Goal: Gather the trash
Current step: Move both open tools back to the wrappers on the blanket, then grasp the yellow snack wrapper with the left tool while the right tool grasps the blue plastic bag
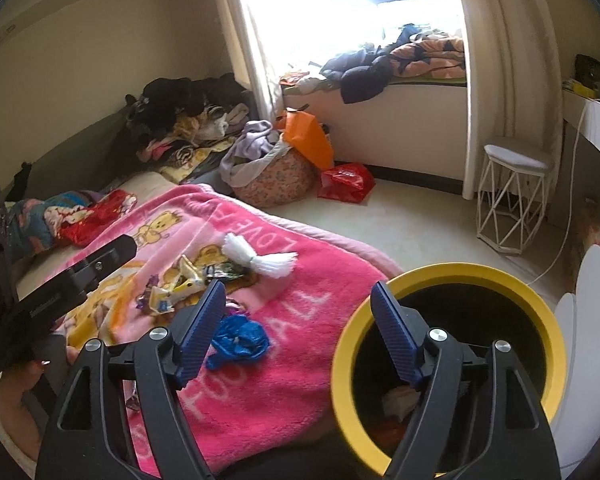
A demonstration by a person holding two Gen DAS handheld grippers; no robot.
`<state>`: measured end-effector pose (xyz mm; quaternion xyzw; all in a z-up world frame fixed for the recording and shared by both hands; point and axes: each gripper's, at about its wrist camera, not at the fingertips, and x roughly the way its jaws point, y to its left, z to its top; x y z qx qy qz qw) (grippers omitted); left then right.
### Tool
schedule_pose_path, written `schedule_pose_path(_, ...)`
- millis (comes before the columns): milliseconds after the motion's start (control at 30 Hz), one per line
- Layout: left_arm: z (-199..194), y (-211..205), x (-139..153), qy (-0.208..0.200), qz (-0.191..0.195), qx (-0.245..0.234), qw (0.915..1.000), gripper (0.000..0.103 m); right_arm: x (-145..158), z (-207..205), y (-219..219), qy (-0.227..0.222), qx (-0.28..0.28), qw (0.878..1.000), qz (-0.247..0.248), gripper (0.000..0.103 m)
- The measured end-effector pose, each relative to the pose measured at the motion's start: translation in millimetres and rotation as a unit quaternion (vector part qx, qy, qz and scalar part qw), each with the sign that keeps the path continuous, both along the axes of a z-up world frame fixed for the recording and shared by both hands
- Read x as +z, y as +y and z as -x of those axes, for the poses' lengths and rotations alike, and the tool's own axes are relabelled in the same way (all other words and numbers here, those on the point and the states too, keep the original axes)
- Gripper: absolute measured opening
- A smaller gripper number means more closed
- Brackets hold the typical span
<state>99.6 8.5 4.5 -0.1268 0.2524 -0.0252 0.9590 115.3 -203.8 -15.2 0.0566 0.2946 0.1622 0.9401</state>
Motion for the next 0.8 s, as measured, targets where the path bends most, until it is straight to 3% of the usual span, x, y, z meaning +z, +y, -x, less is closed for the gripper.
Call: schedule_pose_path(800, 7.1, 73.6, -29.6, 0.044, 0.011, 0.074, 0.9962, 0.092, -22.9, -16.2, 73.9, 0.019, 0.083, 0.996, 0.026, 0.077)
